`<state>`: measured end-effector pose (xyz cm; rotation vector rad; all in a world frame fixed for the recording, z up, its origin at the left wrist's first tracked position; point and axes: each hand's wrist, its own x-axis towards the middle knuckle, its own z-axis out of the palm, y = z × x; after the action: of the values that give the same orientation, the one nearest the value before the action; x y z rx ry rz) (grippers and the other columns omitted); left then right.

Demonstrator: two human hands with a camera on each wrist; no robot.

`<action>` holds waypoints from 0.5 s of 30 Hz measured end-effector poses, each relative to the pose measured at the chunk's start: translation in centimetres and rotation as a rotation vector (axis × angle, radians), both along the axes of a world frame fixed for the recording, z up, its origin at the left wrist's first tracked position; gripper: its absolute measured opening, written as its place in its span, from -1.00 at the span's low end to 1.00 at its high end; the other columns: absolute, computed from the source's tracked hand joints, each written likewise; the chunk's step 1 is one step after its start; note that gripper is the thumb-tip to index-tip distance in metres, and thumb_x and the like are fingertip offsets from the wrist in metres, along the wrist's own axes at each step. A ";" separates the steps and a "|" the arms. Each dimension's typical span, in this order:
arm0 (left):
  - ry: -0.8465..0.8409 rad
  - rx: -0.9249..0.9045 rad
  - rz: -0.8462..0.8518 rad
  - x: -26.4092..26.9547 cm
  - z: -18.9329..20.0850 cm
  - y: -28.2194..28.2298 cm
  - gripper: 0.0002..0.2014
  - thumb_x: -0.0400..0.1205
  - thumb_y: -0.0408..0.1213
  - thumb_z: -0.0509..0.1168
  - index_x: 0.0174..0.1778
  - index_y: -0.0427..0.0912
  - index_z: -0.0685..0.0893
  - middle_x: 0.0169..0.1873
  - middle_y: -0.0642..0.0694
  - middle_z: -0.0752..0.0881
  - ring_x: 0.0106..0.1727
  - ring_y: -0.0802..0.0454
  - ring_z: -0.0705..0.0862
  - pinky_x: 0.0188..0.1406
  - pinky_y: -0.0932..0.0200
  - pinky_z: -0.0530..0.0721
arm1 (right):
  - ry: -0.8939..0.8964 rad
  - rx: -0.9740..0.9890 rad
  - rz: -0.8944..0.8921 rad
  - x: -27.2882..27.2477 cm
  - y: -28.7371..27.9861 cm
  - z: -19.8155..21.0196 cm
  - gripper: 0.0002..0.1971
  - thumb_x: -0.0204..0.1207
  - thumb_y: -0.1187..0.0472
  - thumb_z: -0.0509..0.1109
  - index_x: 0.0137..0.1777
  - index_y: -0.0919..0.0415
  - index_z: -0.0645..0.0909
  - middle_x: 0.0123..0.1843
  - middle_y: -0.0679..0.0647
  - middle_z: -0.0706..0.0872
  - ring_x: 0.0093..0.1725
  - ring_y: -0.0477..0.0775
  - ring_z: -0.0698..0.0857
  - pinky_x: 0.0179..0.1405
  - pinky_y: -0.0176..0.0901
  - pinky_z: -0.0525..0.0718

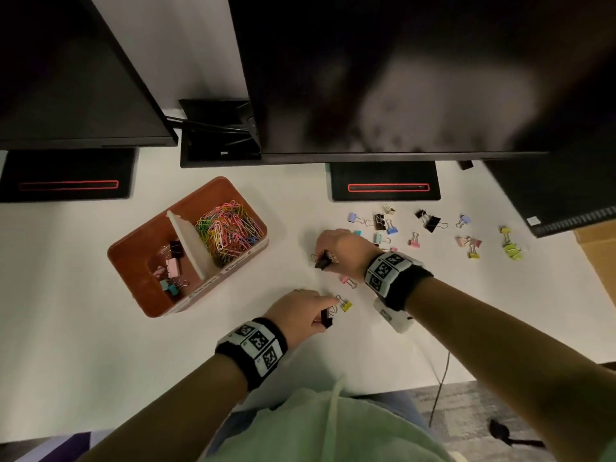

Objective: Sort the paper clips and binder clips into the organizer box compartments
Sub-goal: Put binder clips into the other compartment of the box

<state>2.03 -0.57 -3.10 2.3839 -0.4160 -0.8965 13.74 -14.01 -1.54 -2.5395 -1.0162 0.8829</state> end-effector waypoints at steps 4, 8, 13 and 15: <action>-0.093 0.018 0.076 -0.3 -0.6 -0.1 -0.73 0.59 -0.19 0.26 0.21 -0.04 0.57 0.13 -0.07 0.55 0.18 -0.05 0.50 0.09 0.13 0.49 | -0.026 -0.008 0.004 -0.2 0.7 -0.1 -0.74 0.44 0.19 0.42 0.10 0.21 0.54 0.09 0.14 0.66 0.04 0.21 0.63 0.05 -0.02 0.59; -0.206 -0.045 0.250 -1.3 -1.4 1.2 -0.85 0.51 -0.26 0.37 -0.02 -0.11 0.66 0.12 -0.04 0.44 0.09 0.03 0.46 0.11 0.21 0.53 | -0.004 0.003 -0.021 -0.7 1.3 -0.3 -0.62 0.45 0.21 0.40 0.27 0.12 0.51 0.13 0.17 0.62 0.09 0.23 0.63 0.09 0.06 0.64; -0.117 -0.191 0.395 -2.2 -0.6 3.9 -0.87 0.48 -0.40 0.40 -0.08 -0.18 0.73 0.20 -0.07 0.55 0.15 0.02 0.59 0.25 0.14 0.59 | 0.034 0.048 -0.048 -1.0 1.9 0.1 -0.66 0.43 0.33 0.39 0.21 0.18 0.60 0.20 0.15 0.53 0.06 0.19 0.65 0.12 -0.04 0.66; -0.153 -0.262 0.478 -2.9 1.4 5.3 -0.86 0.48 -0.38 0.42 -0.07 -0.15 0.74 0.15 -0.02 0.60 0.04 0.14 0.64 0.18 0.26 0.62 | 0.012 0.116 -0.062 -1.0 2.2 1.0 -0.65 0.45 0.35 0.39 0.25 0.18 0.59 0.24 0.14 0.52 0.08 0.12 0.64 0.12 -0.27 0.56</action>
<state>-0.84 4.77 -1.68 2.1738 -0.0086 -0.4167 12.72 -11.86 -0.57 -2.4524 -0.9504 0.7976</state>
